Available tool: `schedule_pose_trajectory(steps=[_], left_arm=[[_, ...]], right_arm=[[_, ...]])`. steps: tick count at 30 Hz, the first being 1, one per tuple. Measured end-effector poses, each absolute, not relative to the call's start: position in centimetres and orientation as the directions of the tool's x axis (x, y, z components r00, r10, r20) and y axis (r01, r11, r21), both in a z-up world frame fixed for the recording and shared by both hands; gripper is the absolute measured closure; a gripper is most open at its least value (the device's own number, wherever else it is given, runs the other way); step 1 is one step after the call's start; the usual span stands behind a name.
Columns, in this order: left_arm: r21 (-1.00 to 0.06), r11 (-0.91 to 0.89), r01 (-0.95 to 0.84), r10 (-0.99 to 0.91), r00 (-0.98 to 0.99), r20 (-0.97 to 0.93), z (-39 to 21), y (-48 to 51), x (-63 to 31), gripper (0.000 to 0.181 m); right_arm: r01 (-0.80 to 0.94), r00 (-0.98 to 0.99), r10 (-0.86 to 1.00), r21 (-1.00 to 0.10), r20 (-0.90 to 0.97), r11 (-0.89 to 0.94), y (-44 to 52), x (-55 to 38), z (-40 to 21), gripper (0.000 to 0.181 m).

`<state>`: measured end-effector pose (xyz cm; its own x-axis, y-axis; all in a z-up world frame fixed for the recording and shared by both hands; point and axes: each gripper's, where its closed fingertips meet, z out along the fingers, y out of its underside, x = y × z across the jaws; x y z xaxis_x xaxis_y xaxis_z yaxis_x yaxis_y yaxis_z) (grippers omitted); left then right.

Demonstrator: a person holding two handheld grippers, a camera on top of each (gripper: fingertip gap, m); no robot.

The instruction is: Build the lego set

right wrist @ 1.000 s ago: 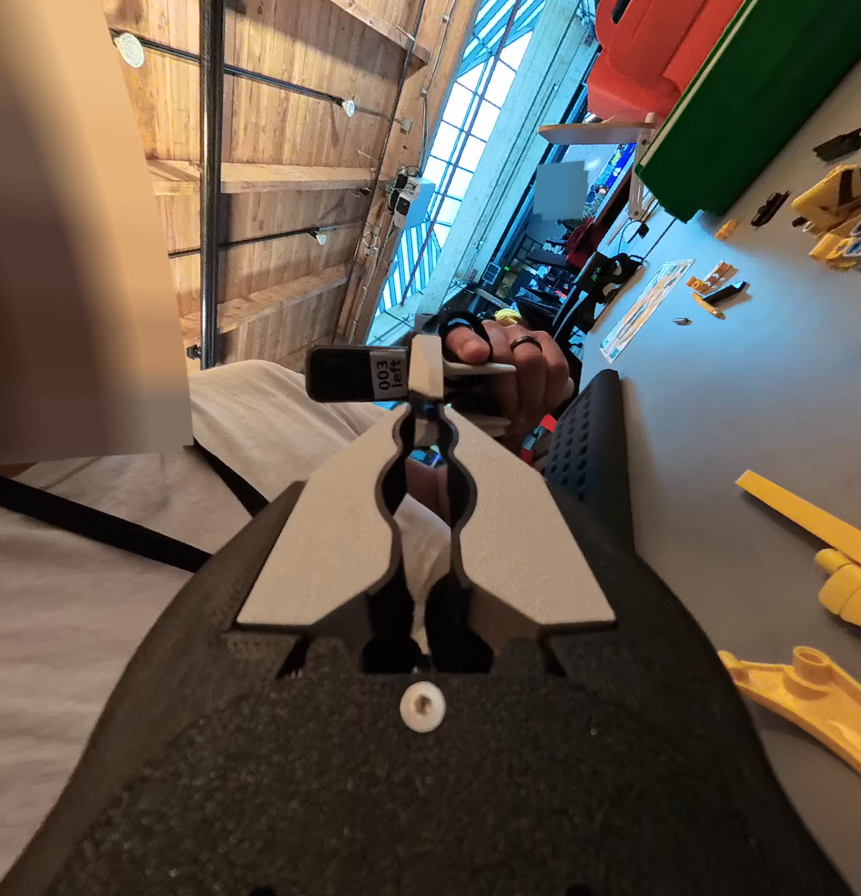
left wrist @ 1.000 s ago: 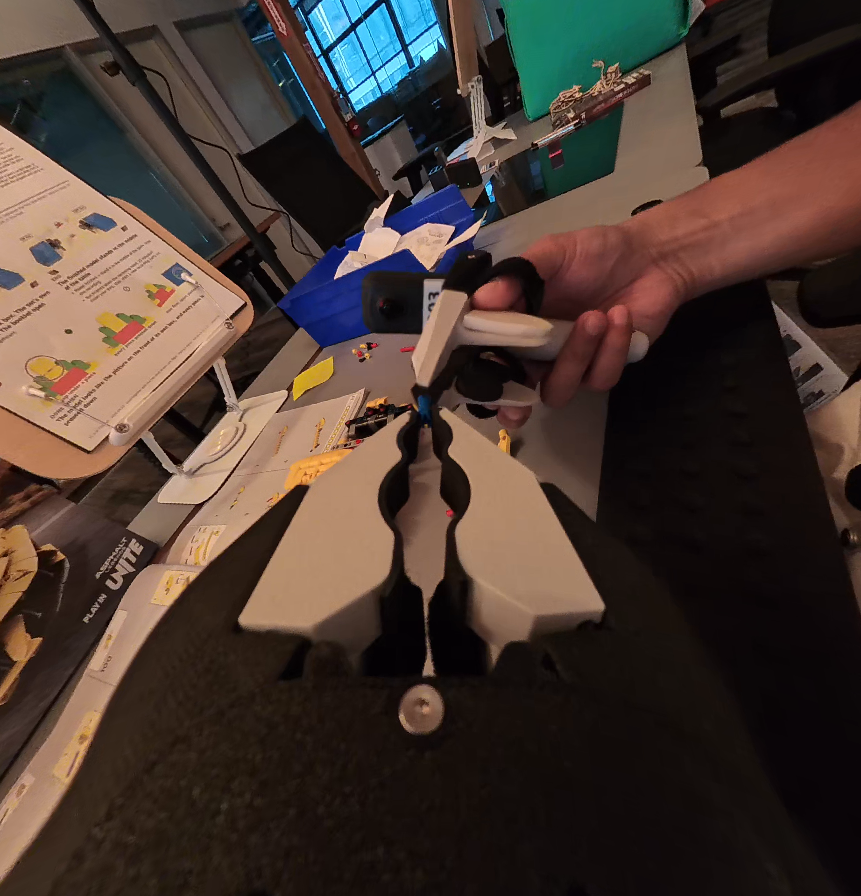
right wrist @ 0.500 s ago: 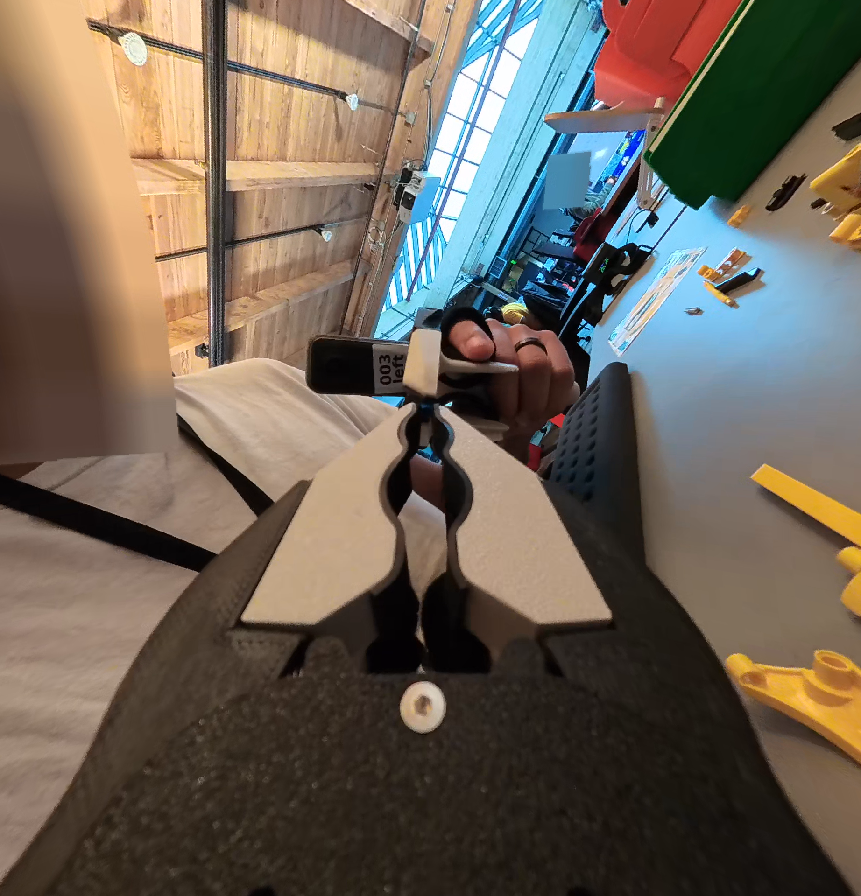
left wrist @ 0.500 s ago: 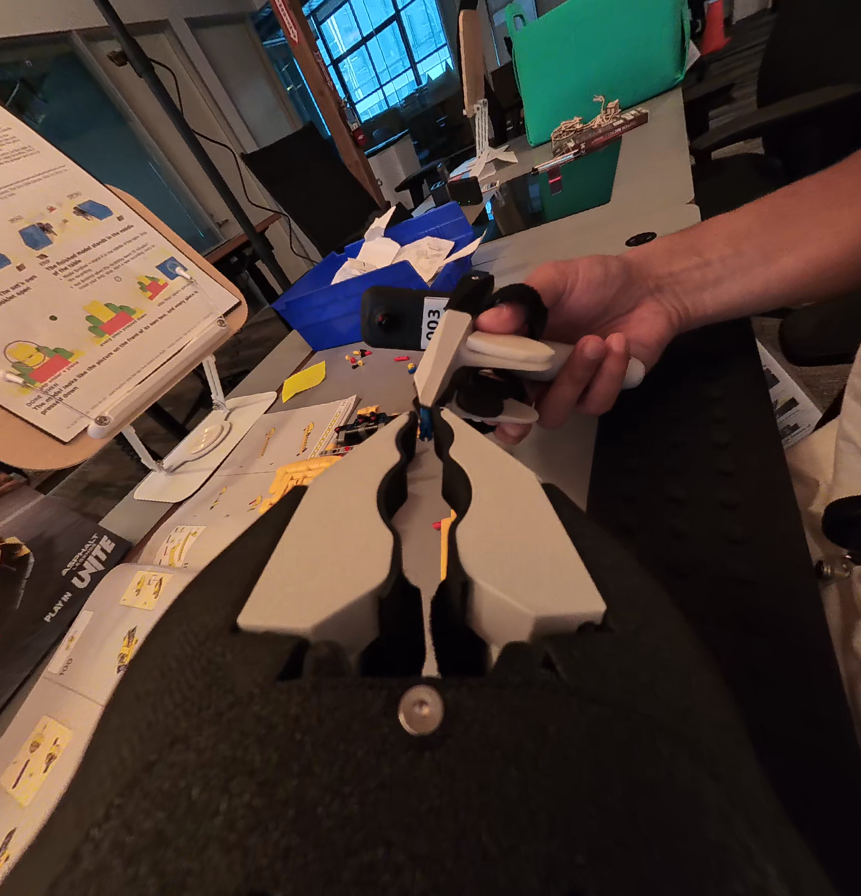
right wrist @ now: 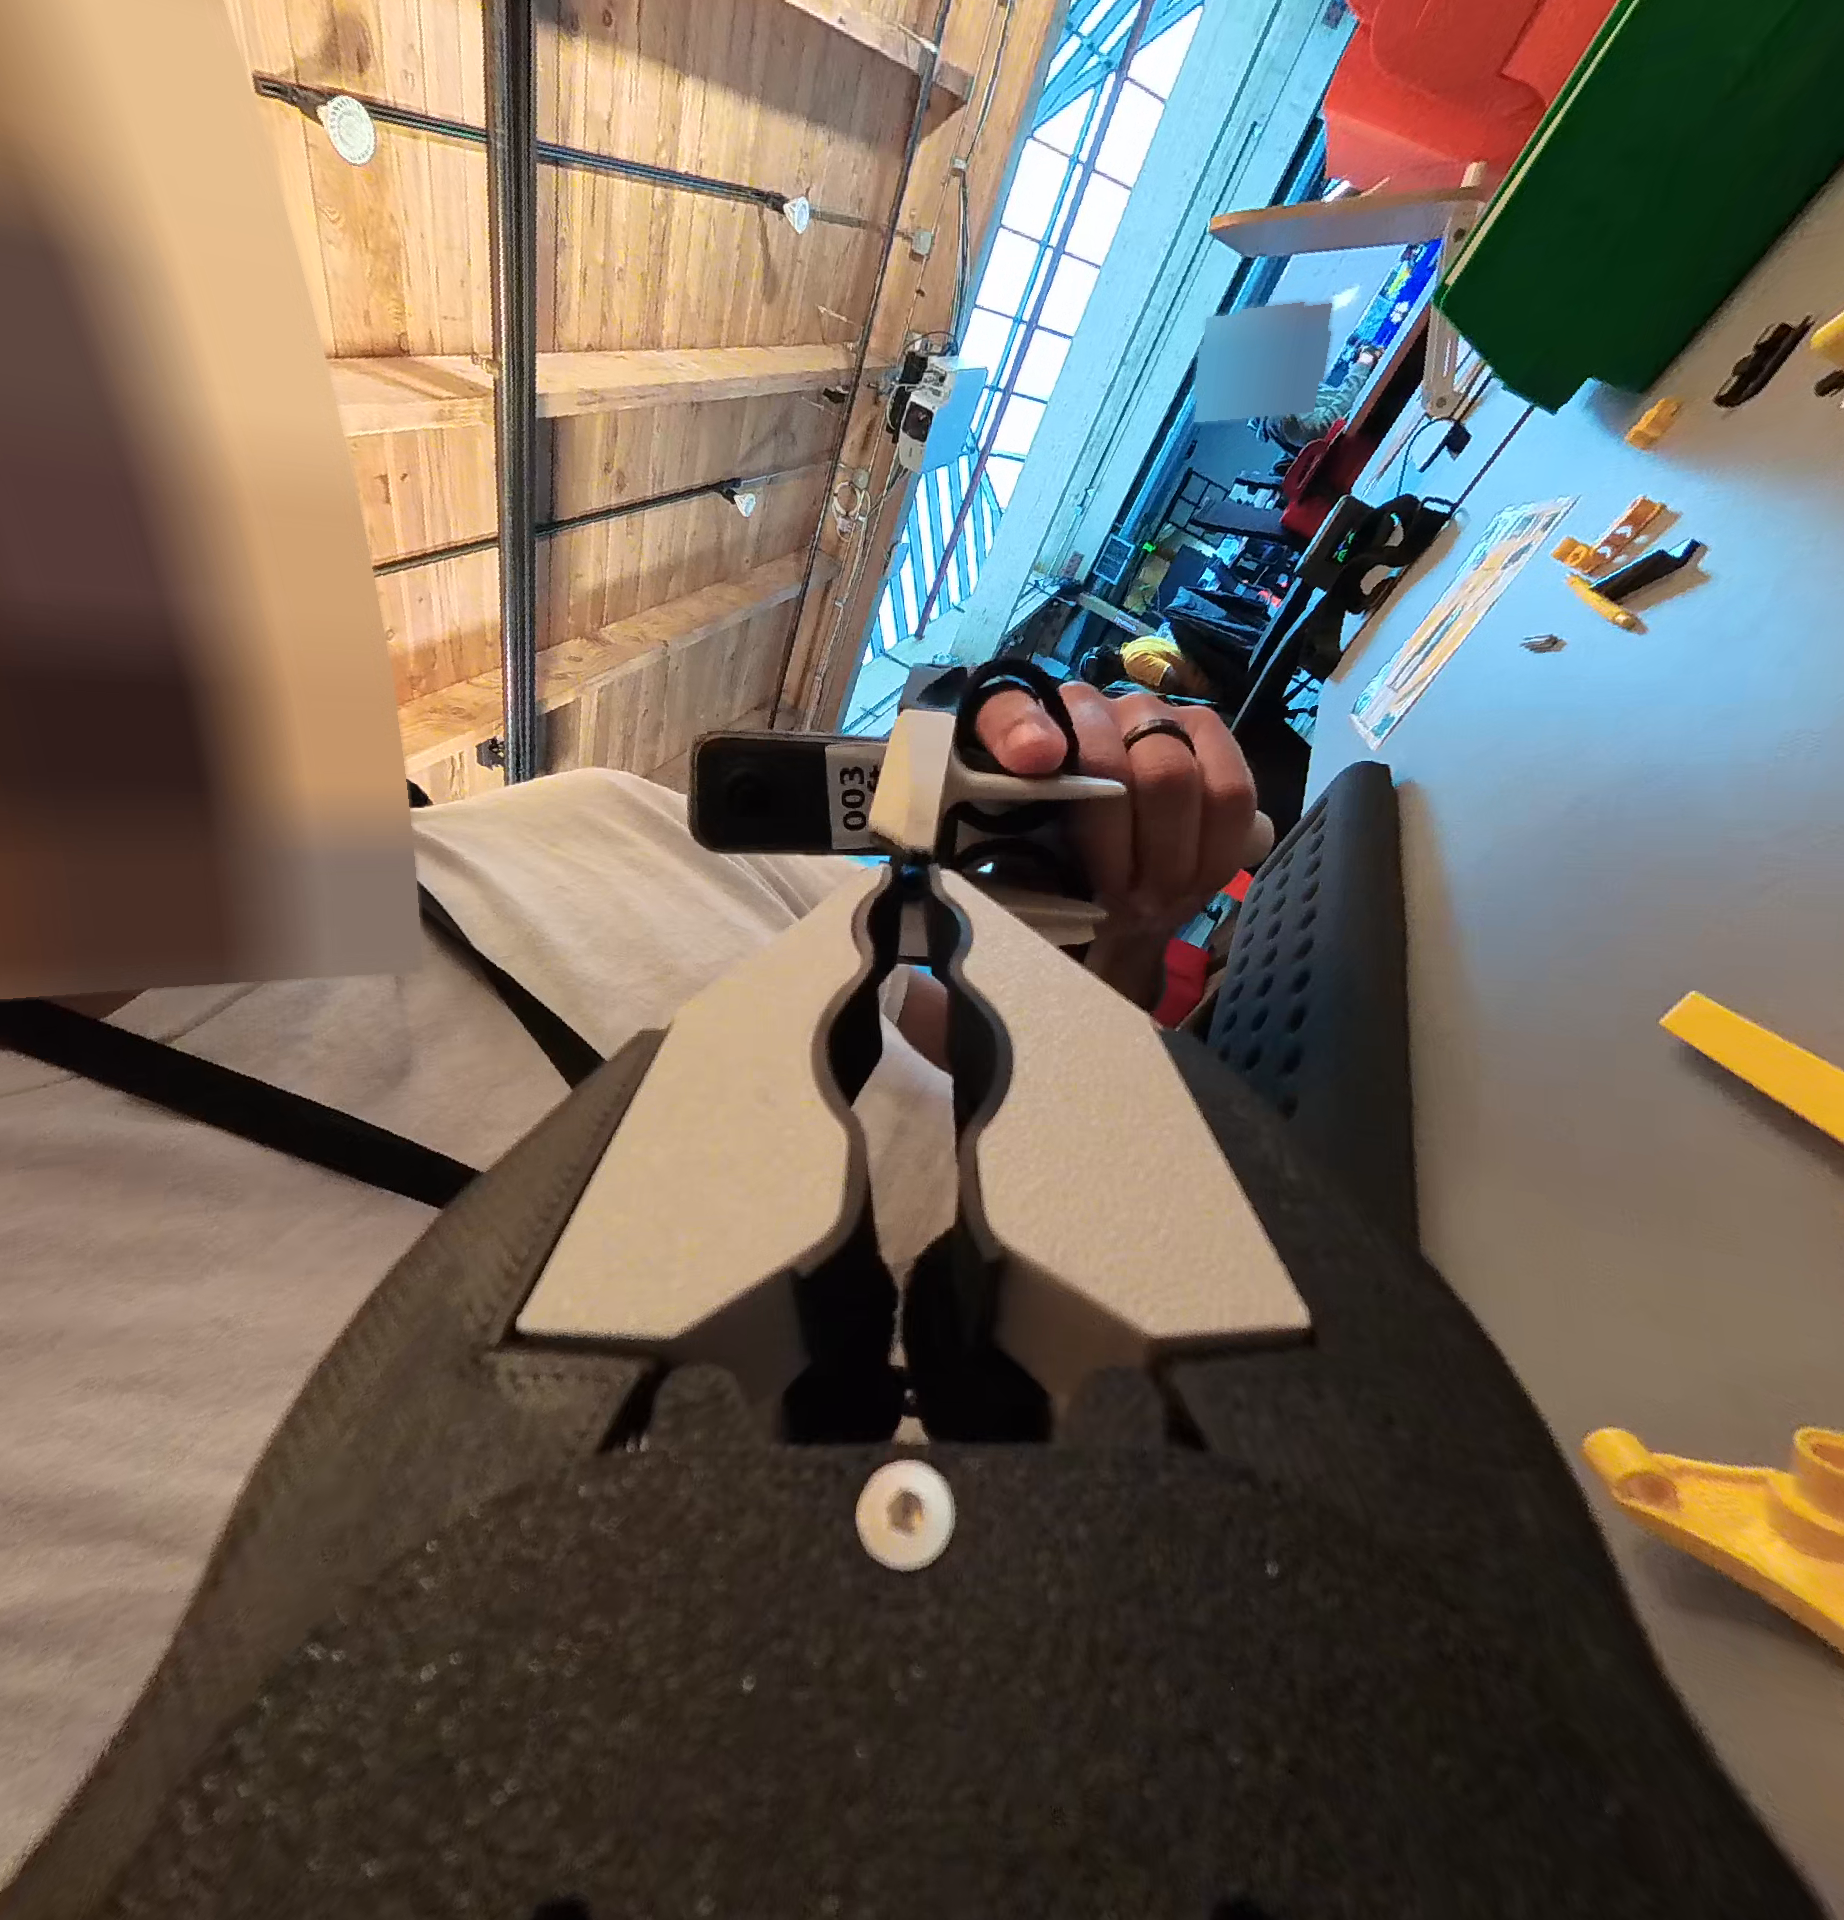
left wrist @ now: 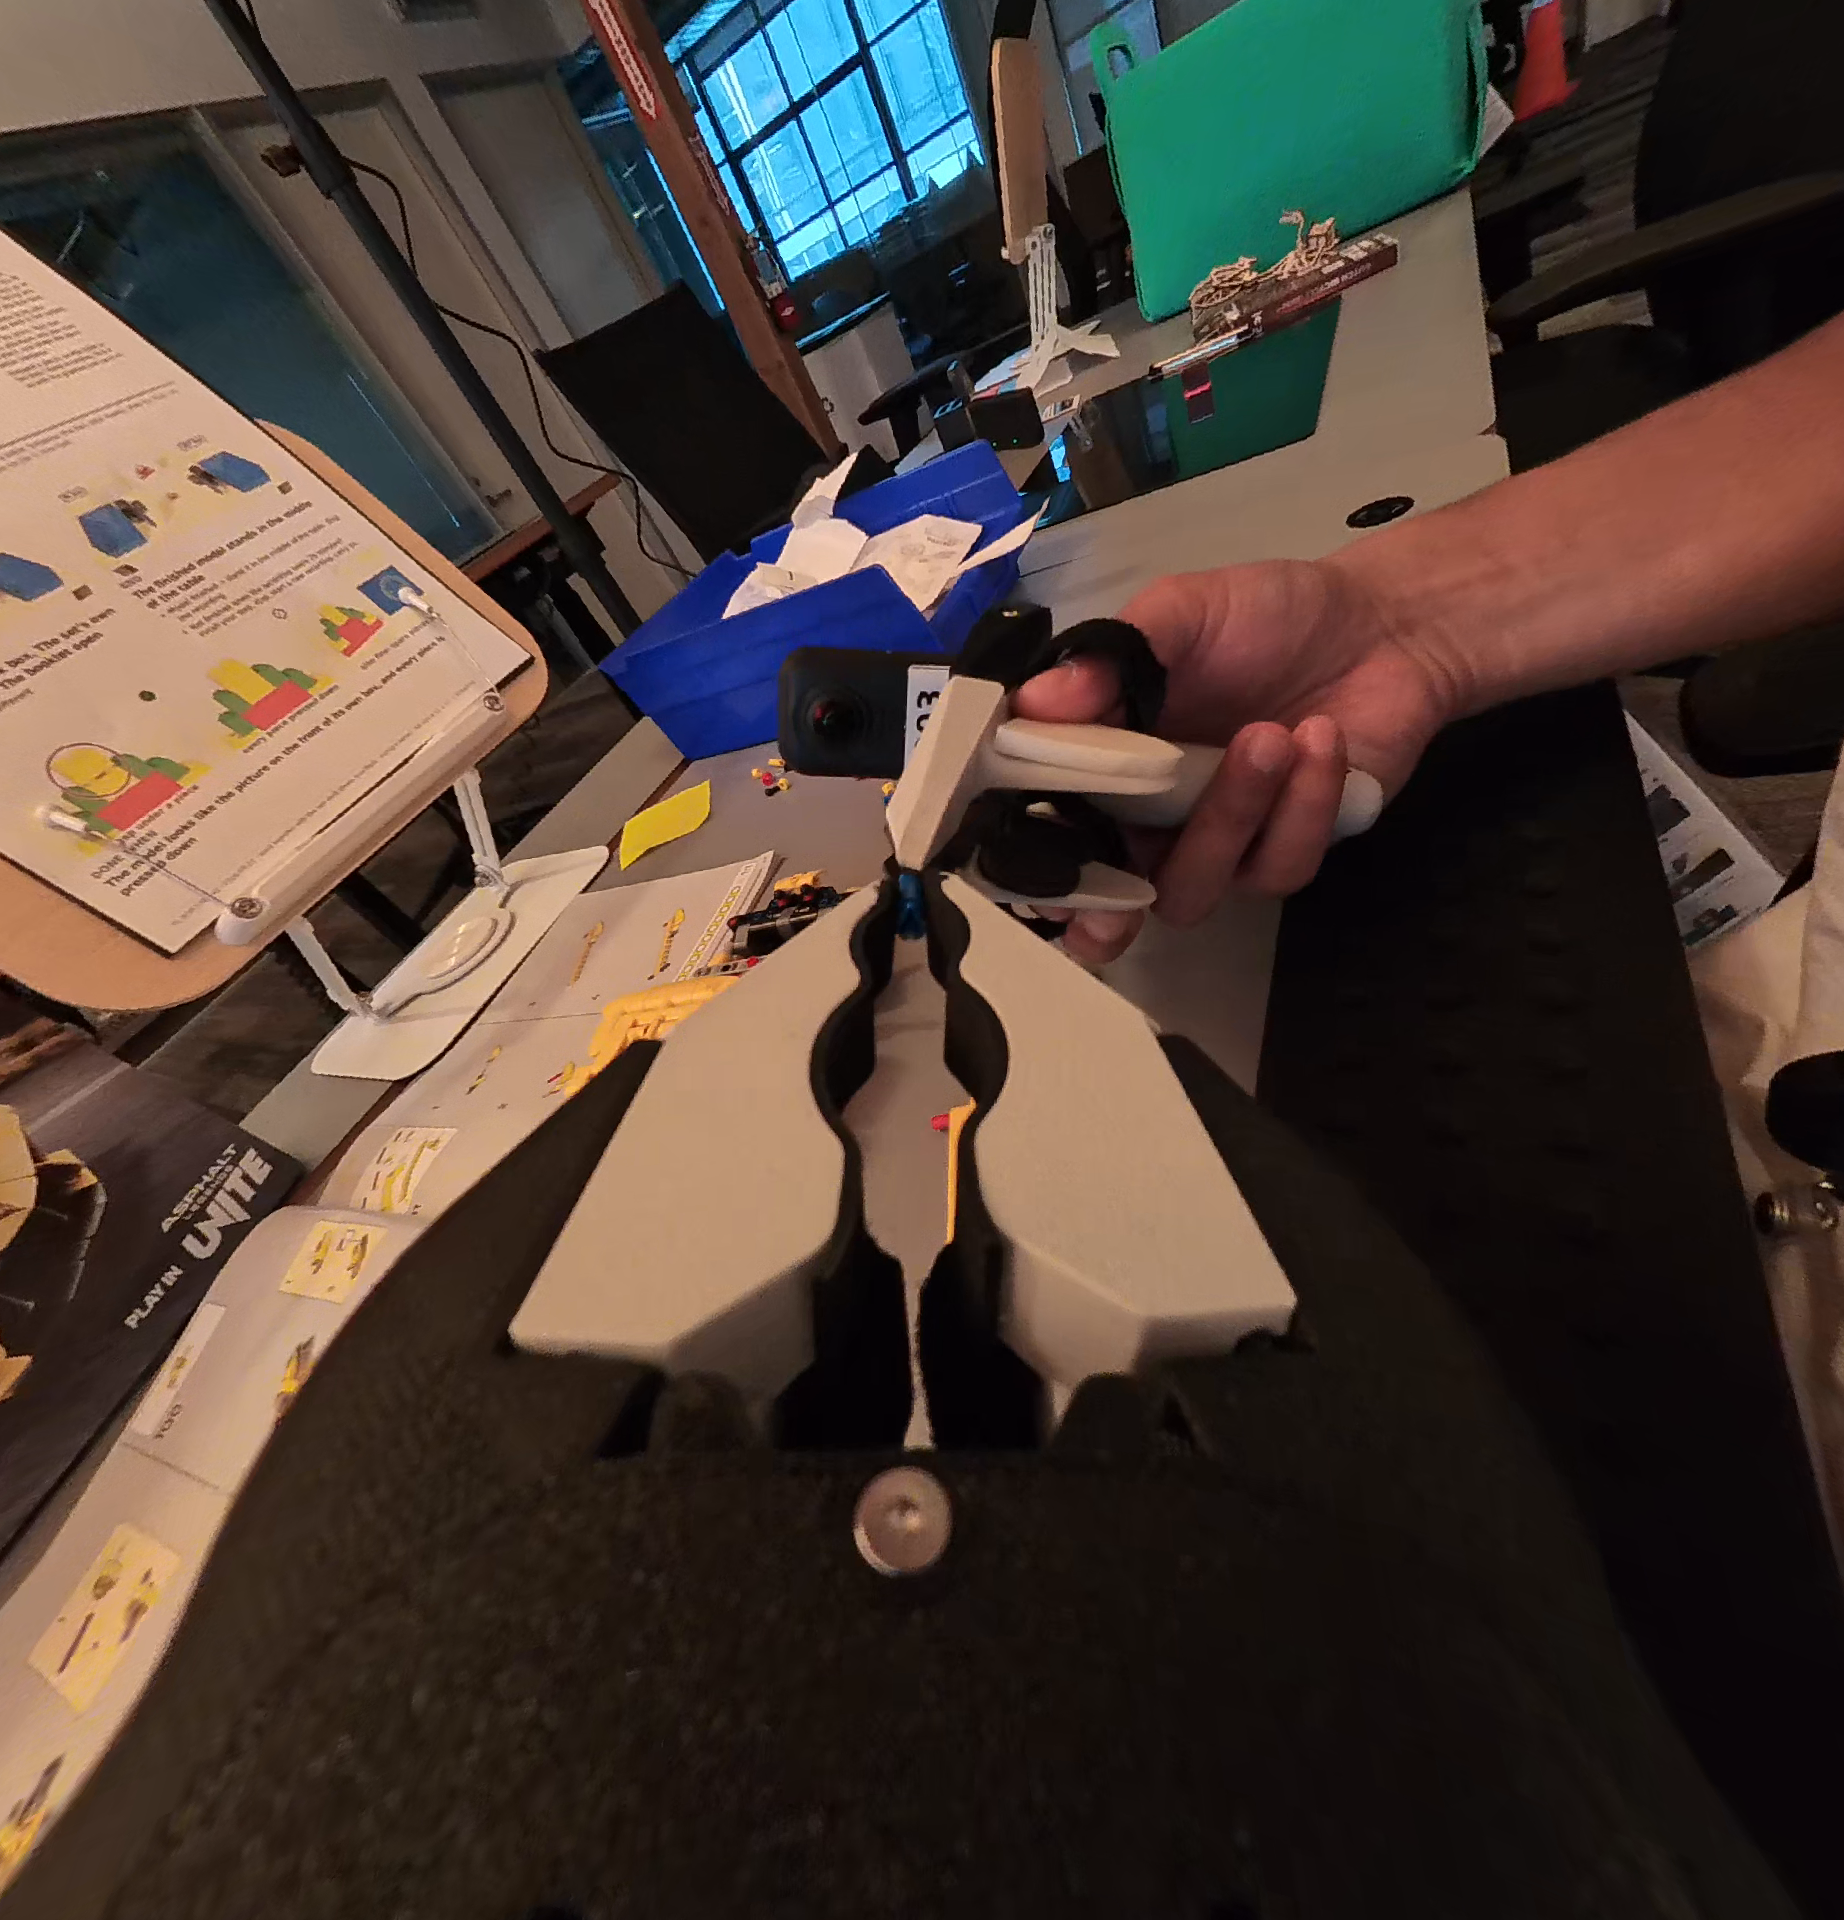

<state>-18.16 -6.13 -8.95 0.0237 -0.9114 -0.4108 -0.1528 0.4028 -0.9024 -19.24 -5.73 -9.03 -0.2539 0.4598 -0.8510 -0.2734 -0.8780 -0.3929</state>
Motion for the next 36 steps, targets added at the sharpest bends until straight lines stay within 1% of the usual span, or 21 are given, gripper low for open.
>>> schedule_pose_trajectory(steps=[4, 6, 7, 8, 9, 10, 11, 12, 14, 15, 17, 20, 23, 26, 29, 31, 33, 36], left_arm=[[-0.892, 0.414, -0.183, -0.906, 0.011, -0.423, -9.4, -6.1, -18.3, 0.177], [-0.892, 0.395, -0.219, -0.912, 0.020, -0.409, -9.8, -5.6, -18.6, 0.177], [-0.897, 0.368, -0.244, -0.920, 0.044, -0.389, -10.0, -4.9, -19.0, 0.177], [-0.904, 0.322, -0.283, -0.932, 0.072, -0.355, -10.5, -4.0, -19.6, 0.177], [-0.908, 0.266, -0.323, -0.945, 0.100, -0.312, -11.2, -3.1, -20.3, 0.177], [-0.911, 0.211, -0.354, -0.955, 0.125, -0.270, -11.9, -2.4, -21.1, 0.177], [-0.910, 0.163, -0.380, -0.961, 0.148, -0.234, -12.6, -1.9, -21.7, 0.177], [-0.905, 0.123, -0.407, -0.964, 0.168, -0.207, -13.4, -1.6, -22.3, 0.177], [-0.884, 0.070, -0.461, -0.964, 0.195, -0.179, -14.8, -1.4, -23.0, 0.177], [-0.873, 0.054, -0.485, -0.964, 0.201, -0.172, -15.5, -1.5, -23.3, 0.177], [-0.854, 0.040, -0.518, -0.963, 0.208, -0.171, -16.4, -1.8, -23.5, 0.176], [-0.836, 0.058, -0.546, -0.951, 0.225, -0.213, -16.9, -1.9, -23.9, 0.176], [-0.852, 0.072, -0.518, -0.942, 0.246, -0.229, -16.5, -1.8, -24.0, 0.176], [-0.882, 0.068, -0.467, -0.944, 0.255, -0.208, -16.0, -1.5, -24.1, 0.176], [-0.905, 0.062, -0.421, -0.953, 0.245, -0.179, -15.6, -1.4, -24.0, 0.177], [-0.914, 0.060, -0.402, -0.956, 0.240, -0.168, -15.7, -1.1, -23.8, 0.176], [-0.920, 0.059, -0.389, -0.957, 0.241, -0.163, -15.5, -1.0, -23.6, 0.176], [-0.934, 0.047, -0.353, -0.953, 0.264, -0.148, -14.9, -0.3, -23.6, 0.176]], right_arm=[[-0.247, -0.213, 0.471, -0.419, -0.856, -0.874, -5.7, -19.3, -9.5, 0.178], [-0.225, -0.115, 0.535, -0.503, -0.837, -0.835, -5.5, -18.9, -10.1, 0.178], [-0.217, -0.033, 0.582, -0.562, -0.813, -0.798, -5.0, -18.4, -10.6, 0.174], [-0.179, 0.109, 0.631, -0.639, -0.768, -0.748, -4.1, -17.8, -11.9, 0.165], [-0.089, 0.269, 0.692, -0.733, -0.669, -0.674, -3.3, -17.2, -13.7, 0.156], [0.033, 0.391, 0.755, -0.811, -0.527, -0.584, -2.6, -16.7, -15.2, 0.155], [0.159, 0.452, 0.804, -0.853, -0.385, -0.498, -2.1, -16.4, -16.3, 0.154], [0.281, 0.468, 0.841, -0.856, -0.273, -0.434, -1.8, -16.5, -17.4, 0.153], [0.495, 0.440, 0.888, -0.790, -0.133, -0.363, -1.2, -16.8, -19.6, 0.151], [0.567, 0.396, 0.912, -0.753, -0.105, -0.333, -1.1, -17.3, -20.4, 0.151], [0.648, 0.308, 0.948, -0.713, -0.077, -0.268, -1.0, -18.4, -21.2, 0.152], [0.719, 0.220, 0.975, -0.673, -0.016, -0.173, -0.8, -19.3, -22.2, 0.157], [0.745, 0.180, 0.983, -0.657, 0.028, -0.118, -0.6, -19.7, -22.7, 0.162], [0.765, 0.173, 0.985, -0.633, 0.020, -0.121, -0.7, -19.8, -23.3, 0.163], [0.765, 0.188, 0.981, -0.633, 0.042, -0.119, -0.6, -19.9, -23.3, 0.166], [0.766, 0.188, 0.980, -0.634, 0.061, -0.107, -0.6, -20.0, -23.3, 0.172], [0.760, 0.198, 0.977, -0.642, 0.082, -0.100, -0.6, -20.1, -23.3, 0.174], [0.747, 0.239, 0.971, -0.644, 0.032, -0.163, -0.5, -19.9, -23.3, 0.174]])
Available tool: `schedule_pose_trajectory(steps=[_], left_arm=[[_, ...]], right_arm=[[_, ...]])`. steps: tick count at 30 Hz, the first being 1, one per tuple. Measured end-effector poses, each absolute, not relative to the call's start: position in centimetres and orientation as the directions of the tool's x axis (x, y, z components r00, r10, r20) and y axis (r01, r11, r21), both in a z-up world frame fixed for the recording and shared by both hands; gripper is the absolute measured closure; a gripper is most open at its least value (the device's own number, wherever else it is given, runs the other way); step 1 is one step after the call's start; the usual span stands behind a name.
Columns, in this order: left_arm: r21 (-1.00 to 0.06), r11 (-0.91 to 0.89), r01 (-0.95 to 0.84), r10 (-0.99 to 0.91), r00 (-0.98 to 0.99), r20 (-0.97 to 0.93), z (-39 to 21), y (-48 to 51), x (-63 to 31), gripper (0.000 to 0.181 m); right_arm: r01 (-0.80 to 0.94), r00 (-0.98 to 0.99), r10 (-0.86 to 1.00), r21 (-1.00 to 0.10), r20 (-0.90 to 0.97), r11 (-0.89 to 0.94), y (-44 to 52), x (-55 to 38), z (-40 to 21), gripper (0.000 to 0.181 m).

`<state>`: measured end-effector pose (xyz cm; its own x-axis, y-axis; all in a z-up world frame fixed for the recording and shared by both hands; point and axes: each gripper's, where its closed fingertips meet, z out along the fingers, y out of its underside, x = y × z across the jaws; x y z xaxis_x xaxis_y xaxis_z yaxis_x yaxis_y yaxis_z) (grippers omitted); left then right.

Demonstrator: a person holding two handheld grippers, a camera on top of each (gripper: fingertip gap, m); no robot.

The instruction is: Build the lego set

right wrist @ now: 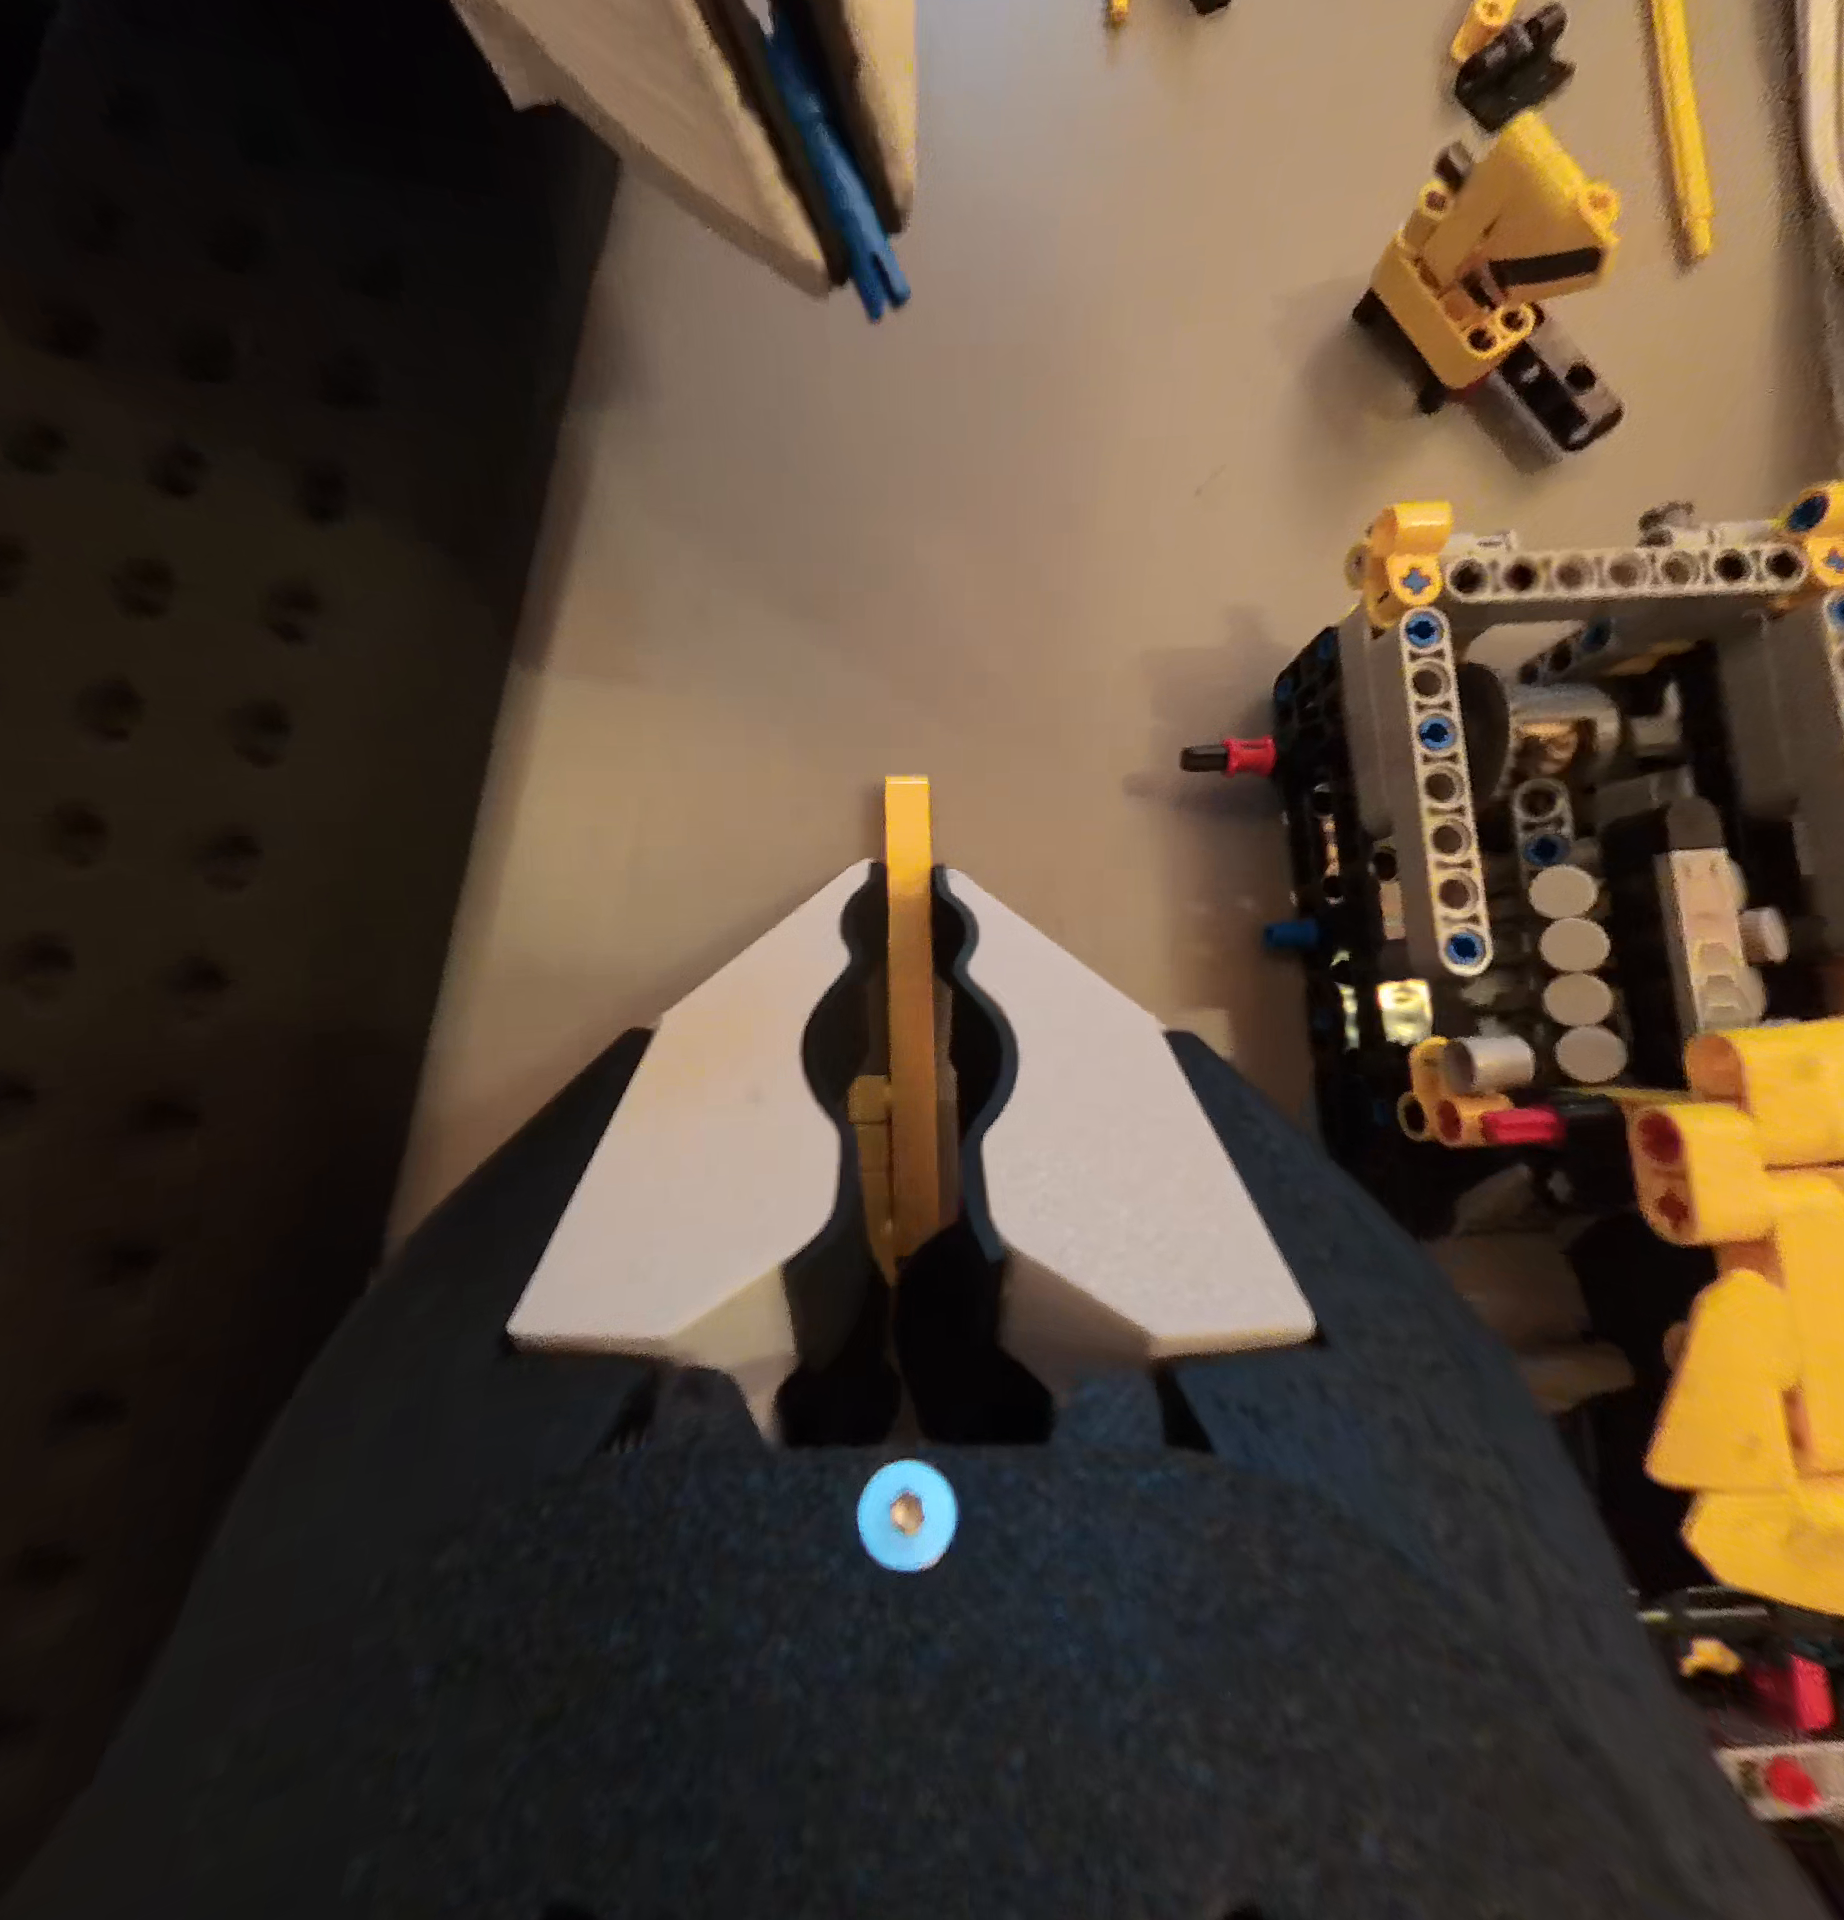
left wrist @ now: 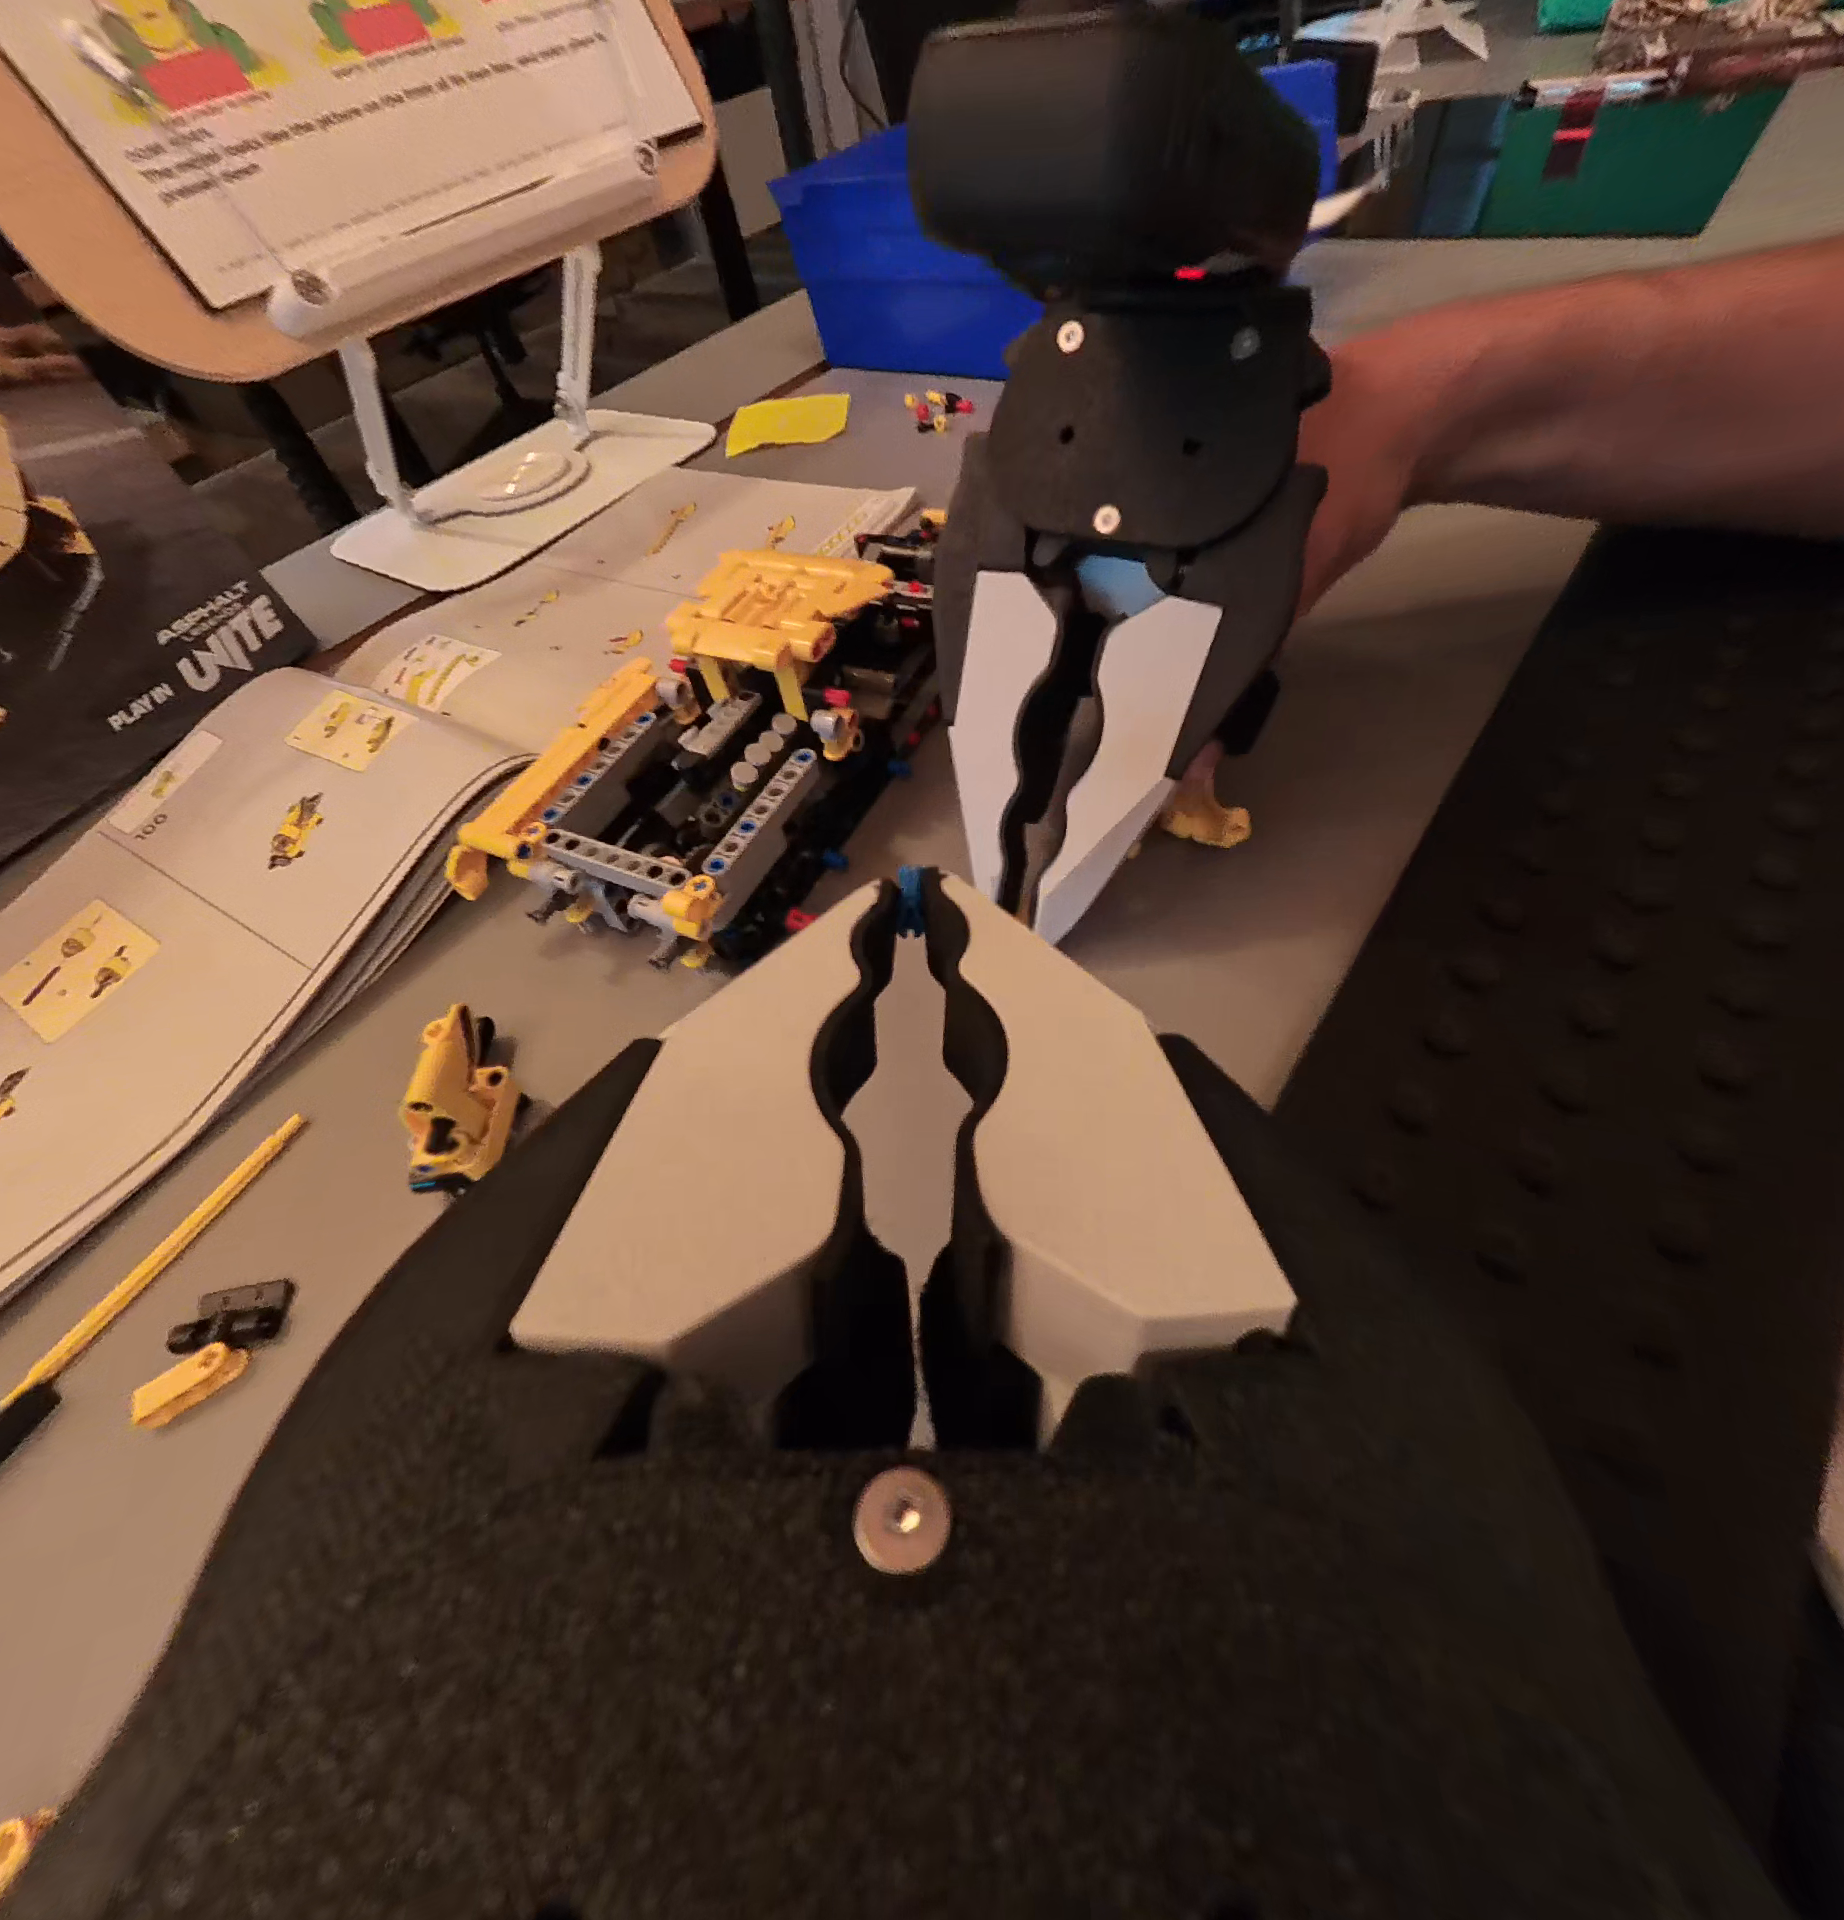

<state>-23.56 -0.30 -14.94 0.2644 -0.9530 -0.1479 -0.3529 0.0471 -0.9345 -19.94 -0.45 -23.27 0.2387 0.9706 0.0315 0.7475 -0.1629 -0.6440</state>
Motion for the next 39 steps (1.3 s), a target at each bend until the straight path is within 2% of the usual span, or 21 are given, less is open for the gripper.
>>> schedule_pose_trajectory(steps=[3, 8, 12, 17, 32, 36, 39], left_arm=[[-0.961, 0.054, -0.273, -0.929, 0.340, -0.149, -13.2, 1.7, -23.2, 0.177], [-0.984, 0.156, -0.087, -0.830, 0.528, -0.178, -8.7, 5.8, -20.9, 0.177], [-0.961, 0.226, -0.158, -0.810, 0.518, -0.276, -9.4, 4.7, -18.3, 0.178], [-0.914, 0.325, -0.244, -0.742, 0.532, -0.406, -9.8, 4.1, -17.8, 0.178], [-0.933, 0.265, -0.245, -0.747, 0.560, -0.359, -10.5, 5.0, -18.3, 0.178], [-0.937, 0.249, -0.244, -0.751, 0.562, -0.346, -10.6, 5.1, -18.4, 0.177], [-0.945, 0.238, -0.224, -0.757, 0.567, -0.325, -10.5, 5.1, -18.4, 0.177]], right_arm=[[0.640, 0.323, 0.946, -0.735, -0.005, -0.223, 1.1, -19.5, -20.7, 0.174], [0.263, 0.581, 0.804, -0.907, -0.123, -0.329, 6.0, -16.8, -14.9, 0.175], [0.130, 0.639, 0.748, -0.935, -0.176, -0.331, 6.4, -16.5, -13.9, 0.174], [0.083, 0.587, 0.783, -0.947, -0.205, -0.311, 5.6, -17.9, -12.6, 0.174], [0.048, 0.587, 0.781, -0.954, -0.213, -0.296, 5.1, -18.1, -12.0, 0.175], [0.095, 0.619, 0.772, -0.962, -0.142, -0.254, 5.3, -18.0, -12.1, 0.175], [0.209, 0.664, 0.747, -0.968, 0.033, -0.142, 5.3, -18.0, -11.9, 0.175]])
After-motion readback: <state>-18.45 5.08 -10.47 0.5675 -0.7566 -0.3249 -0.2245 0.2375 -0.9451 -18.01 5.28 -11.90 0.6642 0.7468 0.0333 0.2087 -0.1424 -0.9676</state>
